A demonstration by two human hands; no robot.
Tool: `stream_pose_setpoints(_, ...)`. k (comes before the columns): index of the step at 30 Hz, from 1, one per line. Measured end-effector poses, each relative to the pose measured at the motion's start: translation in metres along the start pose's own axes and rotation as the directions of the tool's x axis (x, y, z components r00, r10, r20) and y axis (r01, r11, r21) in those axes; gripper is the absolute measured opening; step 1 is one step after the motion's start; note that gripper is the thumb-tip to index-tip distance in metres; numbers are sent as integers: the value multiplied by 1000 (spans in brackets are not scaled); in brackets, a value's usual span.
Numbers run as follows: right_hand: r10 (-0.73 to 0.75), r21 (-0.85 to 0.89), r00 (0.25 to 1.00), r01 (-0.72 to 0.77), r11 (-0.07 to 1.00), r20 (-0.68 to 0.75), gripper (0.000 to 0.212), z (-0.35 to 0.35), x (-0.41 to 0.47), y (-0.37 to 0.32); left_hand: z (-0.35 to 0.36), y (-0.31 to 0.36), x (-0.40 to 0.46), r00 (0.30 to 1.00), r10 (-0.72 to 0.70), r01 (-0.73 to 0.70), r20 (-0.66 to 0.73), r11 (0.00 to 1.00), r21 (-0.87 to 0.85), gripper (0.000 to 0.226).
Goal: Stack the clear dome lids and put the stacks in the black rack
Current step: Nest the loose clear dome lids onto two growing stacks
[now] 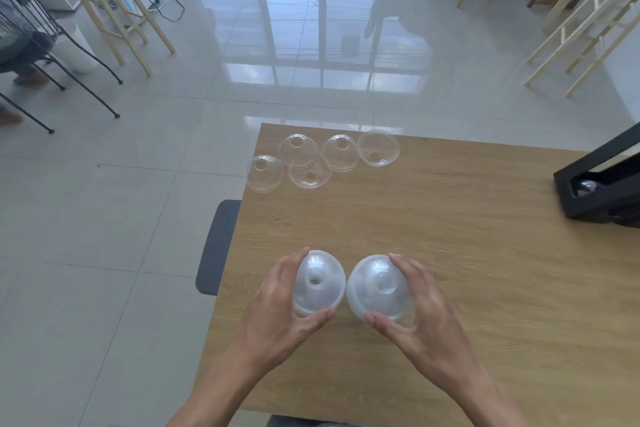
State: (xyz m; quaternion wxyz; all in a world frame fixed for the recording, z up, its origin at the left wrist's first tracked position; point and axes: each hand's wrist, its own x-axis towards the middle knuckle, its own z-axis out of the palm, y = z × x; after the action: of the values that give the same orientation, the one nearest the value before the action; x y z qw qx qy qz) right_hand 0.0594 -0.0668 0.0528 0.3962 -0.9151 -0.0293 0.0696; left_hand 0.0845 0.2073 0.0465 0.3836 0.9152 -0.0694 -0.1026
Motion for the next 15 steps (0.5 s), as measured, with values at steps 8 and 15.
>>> stream_pose_setpoints(8,76,86,995,-70,994,-65,83,-12,16,9,-17,-7,24,998,-61,59,-21,996,-73,76)
stream_pose_setpoints(15,-22,-24,972,17,1000,-232,42,-45,125,23,-36,-29,128,991,-4,15,-133,996,83,44)
